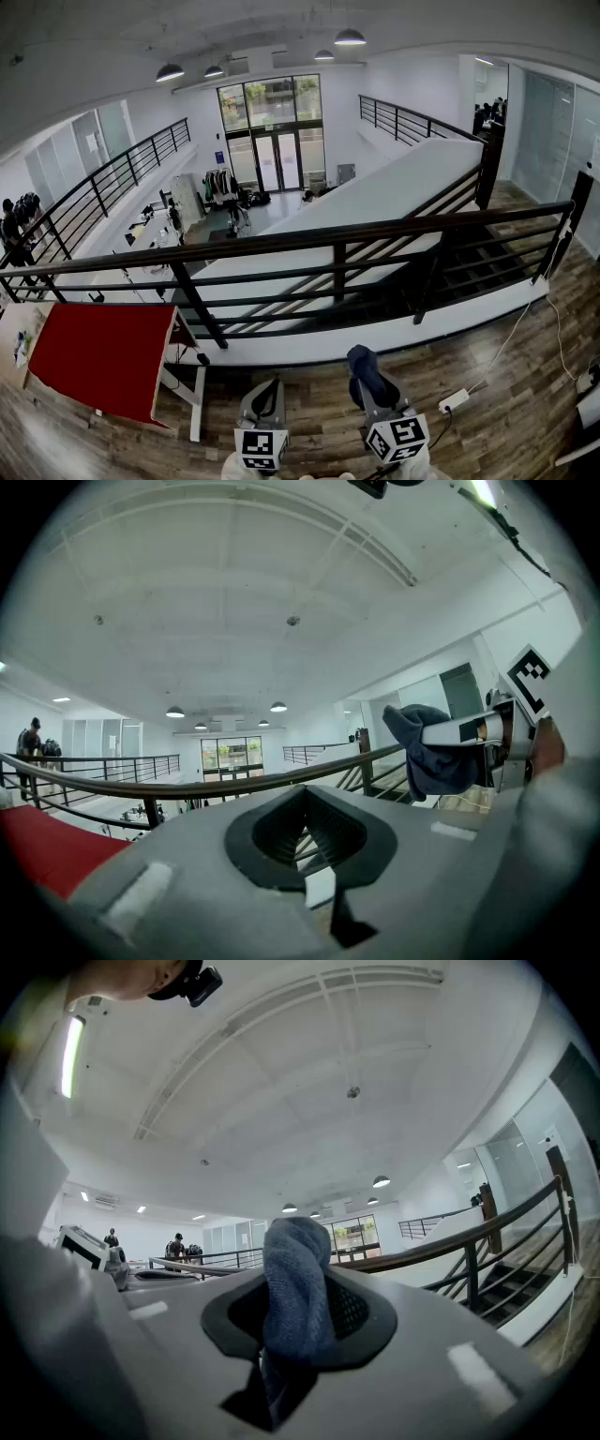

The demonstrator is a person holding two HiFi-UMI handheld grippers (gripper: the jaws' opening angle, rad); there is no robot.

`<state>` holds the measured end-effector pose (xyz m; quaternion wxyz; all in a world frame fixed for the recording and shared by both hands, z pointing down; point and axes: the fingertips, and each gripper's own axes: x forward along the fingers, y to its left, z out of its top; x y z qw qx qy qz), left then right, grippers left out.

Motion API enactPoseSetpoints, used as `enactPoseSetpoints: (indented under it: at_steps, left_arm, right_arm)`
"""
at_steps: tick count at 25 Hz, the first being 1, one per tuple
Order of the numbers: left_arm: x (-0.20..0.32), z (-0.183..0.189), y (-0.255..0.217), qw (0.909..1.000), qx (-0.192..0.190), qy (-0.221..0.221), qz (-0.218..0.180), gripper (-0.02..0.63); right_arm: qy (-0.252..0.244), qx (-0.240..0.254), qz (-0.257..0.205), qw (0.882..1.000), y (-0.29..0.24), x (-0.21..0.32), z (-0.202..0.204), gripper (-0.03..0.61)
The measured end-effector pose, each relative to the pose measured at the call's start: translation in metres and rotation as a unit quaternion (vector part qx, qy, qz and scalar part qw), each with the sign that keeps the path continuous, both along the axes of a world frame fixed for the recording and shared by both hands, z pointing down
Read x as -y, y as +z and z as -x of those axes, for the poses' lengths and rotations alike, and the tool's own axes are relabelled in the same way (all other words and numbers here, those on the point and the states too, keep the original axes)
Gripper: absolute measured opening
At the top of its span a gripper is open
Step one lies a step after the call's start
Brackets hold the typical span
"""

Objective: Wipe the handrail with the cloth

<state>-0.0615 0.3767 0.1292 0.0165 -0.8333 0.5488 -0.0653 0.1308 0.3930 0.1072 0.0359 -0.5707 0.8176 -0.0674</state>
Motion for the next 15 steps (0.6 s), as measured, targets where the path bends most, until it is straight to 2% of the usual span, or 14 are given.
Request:
enactPoseSetpoints:
  at_steps: [15]
  left_arm:
    - [0.034, -0.039, 0.021, 0.9997, -0.005, -0.007, 0.022, 0.003]
  right_arm:
    - [-0.01, 0.02, 0.003, 1.0, 0.011, 0.031, -0.039, 0.094]
